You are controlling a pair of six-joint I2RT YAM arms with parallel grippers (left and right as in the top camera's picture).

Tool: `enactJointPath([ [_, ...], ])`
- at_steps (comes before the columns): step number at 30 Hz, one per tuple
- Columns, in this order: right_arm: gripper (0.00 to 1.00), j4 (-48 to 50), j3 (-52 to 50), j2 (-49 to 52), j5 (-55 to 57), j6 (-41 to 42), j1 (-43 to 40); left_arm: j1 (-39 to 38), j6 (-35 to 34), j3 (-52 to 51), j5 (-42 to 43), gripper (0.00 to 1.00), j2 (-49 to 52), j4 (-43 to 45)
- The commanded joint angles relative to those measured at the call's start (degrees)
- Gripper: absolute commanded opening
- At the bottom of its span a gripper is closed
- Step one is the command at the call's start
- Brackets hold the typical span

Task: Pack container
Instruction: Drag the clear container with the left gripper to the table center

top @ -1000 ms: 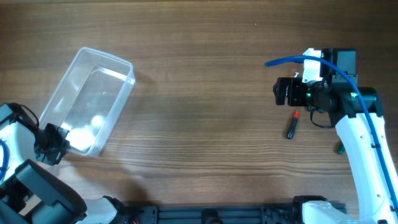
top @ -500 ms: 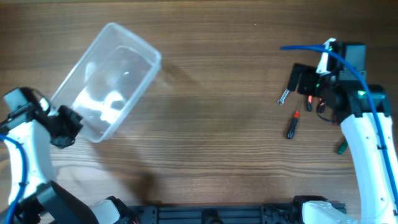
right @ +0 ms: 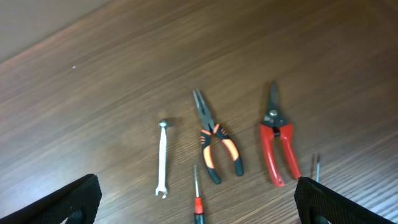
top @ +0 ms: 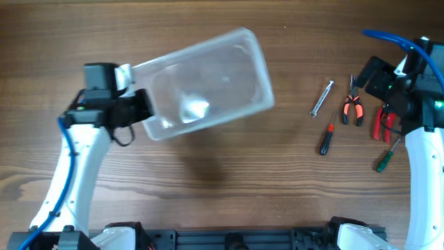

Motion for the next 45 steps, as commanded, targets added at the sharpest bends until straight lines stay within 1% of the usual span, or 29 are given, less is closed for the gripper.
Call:
enactJointPath([
  [1,1.0,-0.07,1.29,-0.92,1.38,0.72,-0.68,-7.13,7.17,1.53,-3.32,0.04,-0.33,3.54],
  [2,1.0,-0.11,1.29,-0.92,1.27,0.59,-0.68,-8.15,8.81,1.53,-4.02,0.04,-0.22,4.15],
  [5,1.0,-0.28,1.29,-0.92,0.76,-0.44,-0.68,-12.26,17.99,1.53,-9.09,0.04,0.35,7.06],
  [8,1.0,-0.94,1.29,-0.92,0.76,-0.44,-0.68,-13.29,19.39,1.53,-13.86,0.04,1.68,7.52],
  [9,1.0,-1.11,1.29,-0.92,0.76,-0.42,-0.68,-13.2,19.39,1.53,-14.19,0.04,2.38,7.28],
  [18,1.0,-2.36,1.29,-0.92,0.74,-1.92,-0.68,-12.81,11.41,1.53,-12.79,0.04,11.63,5.75],
  [23,1.0,-2.56,1.29,-0.92,0.72,-1.92,-0.68,-12.79,8.48,1.53,-11.43,0.04,12.76,5.18],
  [30,1.0,-2.54,1.29,-0.9,-2.29,-3.45,-0.68,-12.11,6.86,1.53,-10.84,0.04,13.51,3.17],
  [39,1.0,-3.52,1.29,-0.9,-2.29,-3.48,-0.68,-11.82,6.4,1.53,-10.49,0.04,18.36,1.92],
  [45,1.0,-4.15,1.29,-0.9,-2.29,-3.48,-0.68,-11.8,6.4,1.53,-10.4,0.05,19.67,1.95],
])
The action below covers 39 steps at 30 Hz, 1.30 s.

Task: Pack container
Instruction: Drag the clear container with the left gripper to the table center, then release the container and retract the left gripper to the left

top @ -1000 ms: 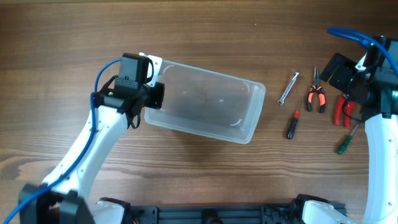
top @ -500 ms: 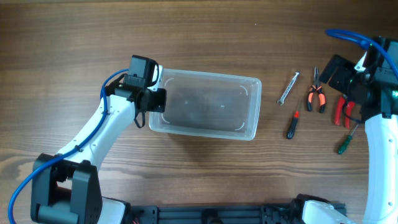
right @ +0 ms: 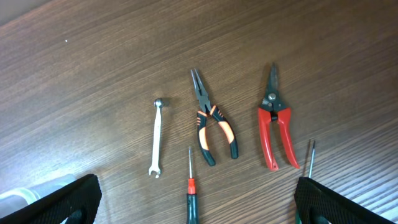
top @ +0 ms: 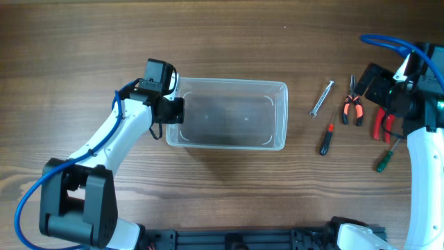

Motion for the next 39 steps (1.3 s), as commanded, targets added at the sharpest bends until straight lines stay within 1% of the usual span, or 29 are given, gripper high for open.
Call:
enactJointPath([
  [1,1.0,-0.39,1.29,-0.92,-0.52,-0.57,-0.2,0.15,-0.76,-0.7,0.7,0.06,3.06,-0.11],
  [2,1.0,-0.46,1.29,-0.9,-0.52,-0.57,-0.2,0.15,-0.76,-0.7,0.68,0.08,3.3,-0.11],
  [9,1.0,-0.94,1.29,-0.9,-0.52,-0.57,-0.2,0.15,-0.76,-0.7,0.68,0.09,5.44,-0.07],
  [12,1.0,-1.09,1.29,-0.92,-0.55,-0.57,-0.2,0.13,-0.74,-0.7,0.68,0.12,5.62,-0.09],
  [15,1.0,-1.25,1.29,-0.9,-0.52,-0.57,-0.2,0.13,-0.74,-0.7,0.68,0.18,5.62,-0.07],
  [17,1.0,-1.36,1.29,-0.92,-0.52,-0.59,-0.2,0.13,-0.74,-0.7,0.7,0.3,5.62,-0.07],
  [18,1.0,-1.36,1.29,-0.9,-0.52,-0.63,-0.2,0.13,-0.74,-0.7,0.68,0.37,5.6,-0.04],
  [20,1.0,-1.36,1.29,-0.9,-0.52,-0.72,-0.2,0.13,-0.74,-0.68,0.68,0.45,5.6,-0.02],
  [21,1.0,-1.33,1.29,-0.9,-0.55,-0.76,-0.2,0.13,-0.74,-0.57,0.68,0.55,5.6,-0.04],
  [22,1.0,-1.33,1.29,-0.9,-0.55,-0.72,-0.2,0.13,-0.74,-0.48,0.68,0.6,5.6,-0.07],
  [24,1.0,-1.36,1.29,-0.92,-0.55,-0.76,-0.2,0.13,-0.74,-0.13,0.68,0.66,5.49,-0.07],
  [25,1.0,-1.36,1.29,-0.92,-0.59,-0.74,-0.17,0.13,-0.74,0.2,0.68,0.73,5.49,-0.09],
  [26,1.0,-1.36,1.29,-0.9,-0.85,-0.9,-0.2,0.13,-0.72,0.72,0.68,0.77,5.49,-0.11],
  [28,1.0,-1.29,1.29,-0.9,-2.03,-2.01,-0.2,0.13,-0.74,1.95,0.68,0.8,5.33,-0.11],
  [29,1.0,-1.31,1.29,-0.9,-2.03,-2.03,-0.17,0.13,-0.72,2.51,0.68,0.84,5.01,-0.11],
  [39,1.0,-1.27,1.29,-0.9,-2.03,-2.01,-0.2,0.13,-0.7,2.84,0.66,0.85,4.35,-0.11],
])
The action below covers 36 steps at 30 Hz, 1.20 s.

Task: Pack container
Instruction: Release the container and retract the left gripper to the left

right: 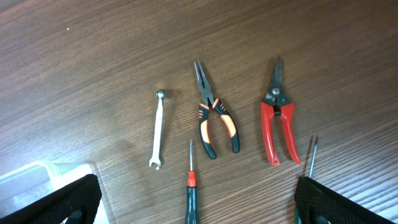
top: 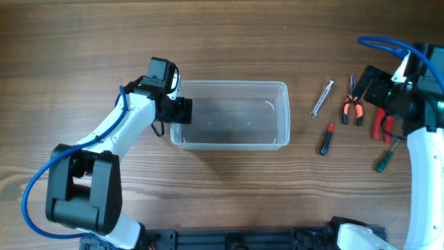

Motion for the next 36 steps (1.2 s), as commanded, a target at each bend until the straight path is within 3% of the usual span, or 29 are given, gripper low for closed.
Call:
enactJointPath([
  [1,1.0,0.02,1.29,-0.9,-0.92,-0.74,-0.2,-0.11,-0.11,1.11,0.68,0.86,0.09,-0.02],
  [20,1.0,0.04,1.29,-0.9,-0.92,-0.76,-0.2,-0.11,-0.11,1.11,-1.77,0.86,-3.91,-0.74],
  [31,1.0,0.0,1.29,-0.9,-1.05,-1.29,-0.17,1.42,-0.09,1.14,-4.96,0.88,-13.94,-4.76],
  [36,0.99,0.26,1.29,-0.92,-7.91,-6.47,-0.17,1.4,0.72,1.55,-8.46,0.95,-23.08,-4.76],
])
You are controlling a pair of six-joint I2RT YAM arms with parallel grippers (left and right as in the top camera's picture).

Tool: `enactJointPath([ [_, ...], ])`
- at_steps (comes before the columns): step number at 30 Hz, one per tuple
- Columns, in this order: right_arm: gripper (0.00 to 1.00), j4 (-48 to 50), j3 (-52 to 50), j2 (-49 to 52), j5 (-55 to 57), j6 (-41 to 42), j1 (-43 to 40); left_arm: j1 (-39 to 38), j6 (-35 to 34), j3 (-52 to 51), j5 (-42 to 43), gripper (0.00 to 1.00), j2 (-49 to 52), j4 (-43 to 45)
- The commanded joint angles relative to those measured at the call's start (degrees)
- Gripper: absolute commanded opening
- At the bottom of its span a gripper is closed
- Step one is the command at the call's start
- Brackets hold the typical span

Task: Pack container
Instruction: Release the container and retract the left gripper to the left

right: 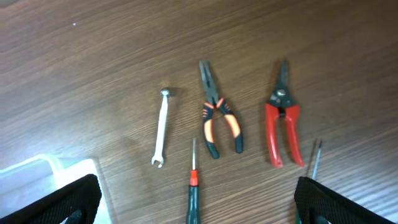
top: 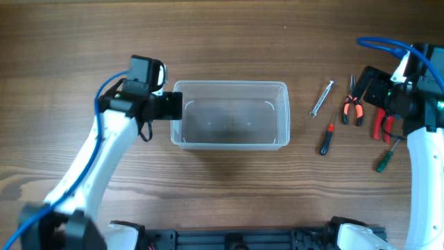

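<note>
A clear, empty plastic container [top: 229, 114] stands flat at the table's middle; its corner [right: 43, 180] shows in the right wrist view. My left gripper [top: 173, 105] is at its left wall, open, fingers just over the rim. To the right lie a small wrench [right: 161, 127], orange-handled pliers [right: 219, 121], red cutters [right: 283, 124], a red-and-black screwdriver [right: 193, 186] and a green screwdriver [top: 386, 156]. My right gripper [right: 199, 208] hangs wide open above these tools, holding nothing.
Bare wooden table [top: 222, 42] surrounds the container. The tools lie close together in a row between the container's right wall and the right arm's base [top: 423, 160]. The left arm [top: 90, 173] reaches in from the front left.
My left gripper has drawn back a little to the left while the container stayed where it was. The right gripper hovers over the tools almost unchanged.
At first my left gripper held the container tilted in the air at the left. Then the container stood flat at the middle, still held by its left wall, then slightly further right. Now it rests there, let go. The right gripper stayed open above the tools.
</note>
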Motion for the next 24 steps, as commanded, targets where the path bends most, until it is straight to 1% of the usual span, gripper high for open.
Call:
enactJointPath([
  [1,0.95,0.17,1.29,-0.92,-6.56,-4.94,-0.17,0.37,0.37,1.55,-4.79,0.99,-8.57,-0.28],
  [3,0.91,-0.13,1.29,-0.92,-6.49,-4.9,-0.17,1.05,-0.7,1.55,-6.03,1.0,-12.22,-0.57],
  [4,0.8,-0.26,1.29,-0.92,-6.51,-4.57,-0.17,1.97,-2.45,1.55,-6.34,1.0,-14.84,-0.76],
  [5,0.65,-0.46,1.29,-1.03,-6.67,-4.46,-0.17,2.97,-4.15,1.55,-6.32,1.0,-16.85,-0.96],
  [6,0.6,-0.57,1.29,-1.05,-6.93,-4.35,-0.17,3.82,-5.53,1.55,-6.32,1.0,-18.32,-1.16],
  [7,0.48,-0.9,1.31,-1.25,-6.93,-3.34,-0.17,5.14,-7.19,1.55,-6.34,1.0,-20.15,-1.49],
  [8,0.33,-1.11,1.31,-1.46,-6.91,-2.27,-0.17,6.95,-8.94,1.55,-6.34,1.0,-22.32,-2.25],
  [9,0.25,-1.27,1.31,-1.64,-6.86,-0.92,-0.2,8.59,-9.79,1.55,-6.34,1.0,-23.78,-3.04],
  [10,0.23,-1.29,1.31,-1.66,-6.82,-0.02,-0.2,10.32,-10.49,1.55,-6.32,1.0,-25.0,-3.96],
  [11,0.21,-1.25,1.31,-1.66,-6.64,0.81,-0.2,12.02,-11.02,1.55,-6.32,1.0,-25.94,-5.05],
  [13,0.22,-1.14,1.31,-1.14,-6.25,1.79,-0.2,15.19,-12.37,1.55,-6.27,1.0,-26.95,-7.19],
  [14,0.25,-1.05,1.31,-0.52,-6.1,1.79,-0.2,17.31,-13.33,1.53,-6.23,1.0,-27.15,-8.81],
  [16,0.39,-0.74,1.29,1.86,-4.63,2.21,-0.2,20.26,-13.27,1.53,-5.05,1.0,-26.69,-11.13],
  [19,0.47,0.24,1.29,6.56,-4.55,2.12,-0.17,22.36,-13.25,1.53,-4.57,1.0,-25.38,-12.59],
  [20,0.52,1.62,1.29,9.99,-4.76,1.57,-0.17,22.71,-13.22,1.53,-4.57,1.0,-24.26,-12.79],
  [22,0.57,3.17,1.29,13.31,-5.01,1.36,-0.17,22.71,-13.22,1.53,-4.57,1.0,-23.04,-12.74],
  [24,0.58,4.37,1.29,15.96,-5.01,1.42,-0.13,22.71,-13.25,1.53,-4.57,1.0,-21.81,-12.74],
])
